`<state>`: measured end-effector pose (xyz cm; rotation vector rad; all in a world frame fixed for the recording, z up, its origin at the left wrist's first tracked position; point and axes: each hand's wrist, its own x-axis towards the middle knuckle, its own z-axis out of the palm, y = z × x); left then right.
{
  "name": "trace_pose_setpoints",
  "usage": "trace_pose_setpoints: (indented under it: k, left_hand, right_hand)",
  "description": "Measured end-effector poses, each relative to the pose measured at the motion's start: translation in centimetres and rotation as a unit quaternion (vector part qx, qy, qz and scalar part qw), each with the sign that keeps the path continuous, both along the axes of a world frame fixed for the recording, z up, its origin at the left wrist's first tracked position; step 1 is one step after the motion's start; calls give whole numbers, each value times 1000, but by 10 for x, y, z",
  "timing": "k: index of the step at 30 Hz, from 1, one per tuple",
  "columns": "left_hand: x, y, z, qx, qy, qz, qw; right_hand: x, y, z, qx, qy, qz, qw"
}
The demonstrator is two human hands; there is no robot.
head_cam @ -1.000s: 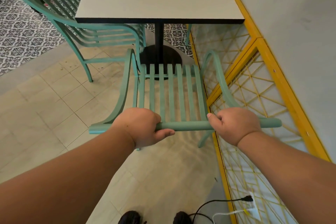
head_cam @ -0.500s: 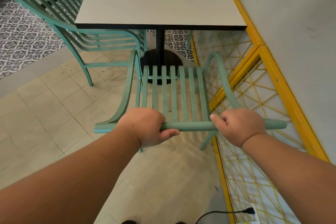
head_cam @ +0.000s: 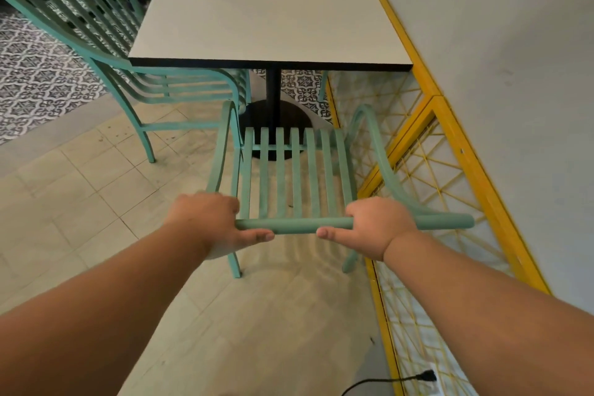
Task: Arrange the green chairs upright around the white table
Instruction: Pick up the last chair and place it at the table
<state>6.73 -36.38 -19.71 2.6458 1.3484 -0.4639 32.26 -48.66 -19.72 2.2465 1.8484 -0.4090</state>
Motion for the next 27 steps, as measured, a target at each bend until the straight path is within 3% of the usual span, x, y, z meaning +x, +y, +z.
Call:
trace_pose_setpoints:
  k: [2,10,27]
  left_hand:
    - [-2,1,-5,-37,18,0,999]
    - [8,15,-2,-48,25,1,999]
    - [48,76,-6,-24,6,-12,1000]
  right_hand:
    - [0,4,-4,20,-24,4,999]
    - [8,18,-4,18,-50,9,999]
    - [52,80,-10,61,-53,6,997]
